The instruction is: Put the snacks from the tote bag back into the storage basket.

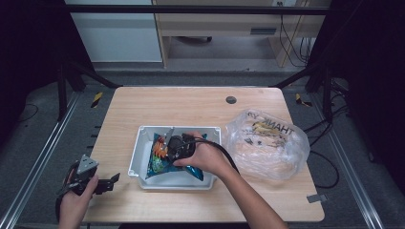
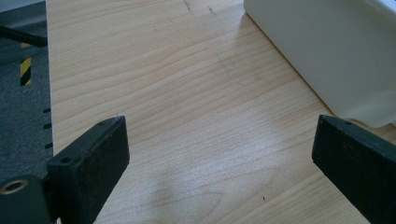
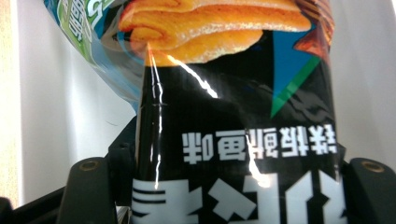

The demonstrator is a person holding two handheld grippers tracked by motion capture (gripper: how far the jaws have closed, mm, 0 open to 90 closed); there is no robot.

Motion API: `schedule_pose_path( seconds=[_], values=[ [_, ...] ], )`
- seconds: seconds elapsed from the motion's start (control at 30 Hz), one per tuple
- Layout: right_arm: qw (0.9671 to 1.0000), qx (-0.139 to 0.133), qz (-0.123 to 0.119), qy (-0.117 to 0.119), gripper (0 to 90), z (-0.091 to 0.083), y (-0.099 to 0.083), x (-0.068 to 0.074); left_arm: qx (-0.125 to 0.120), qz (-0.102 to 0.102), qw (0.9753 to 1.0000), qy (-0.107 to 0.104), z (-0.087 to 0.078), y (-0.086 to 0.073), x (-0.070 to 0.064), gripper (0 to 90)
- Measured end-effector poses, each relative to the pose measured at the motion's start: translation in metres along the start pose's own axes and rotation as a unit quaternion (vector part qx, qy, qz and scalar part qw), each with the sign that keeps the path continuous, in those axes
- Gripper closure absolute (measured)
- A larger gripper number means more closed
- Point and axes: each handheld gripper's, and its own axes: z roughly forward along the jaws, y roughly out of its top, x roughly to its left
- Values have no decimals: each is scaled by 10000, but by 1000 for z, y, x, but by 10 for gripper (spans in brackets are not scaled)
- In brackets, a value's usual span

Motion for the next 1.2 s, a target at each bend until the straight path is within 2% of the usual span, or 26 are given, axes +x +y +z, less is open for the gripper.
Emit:
schedule_pose_path(
  seconds=[0.17,0.23,0.3,0.43,0.47,0.77,0.93,1.2],
  values=[
    [10000,37,-36,-65,246,2,1,1,1,-3,10000,-5,0,0,0,37],
    [10000,45,-1,-39,182,3,1,1,12,7,10000,-11,0,0,0,37],
    [10000,76,14,-22,160,3,1,2,1,1,10000,-10,0,0,0,37],
    [10000,8,75,56,103,1,1,1,1,-1,10000,-8,0,0,0,37],
    [10000,-31,66,13,90,0,1,1,0,-2,10000,-8,0,0,0,37],
    [9992,-348,103,-192,72,-18,-3,-2,11,7,10000,-17,1,0,-1,37],
    [9976,-616,238,-219,67,-31,-4,-2,19,6,10000,-17,1,0,0,37],
    [9946,-902,416,-302,66,-46,-5,-1,17,-4,10000,-9,1,0,0,37]
  ],
)
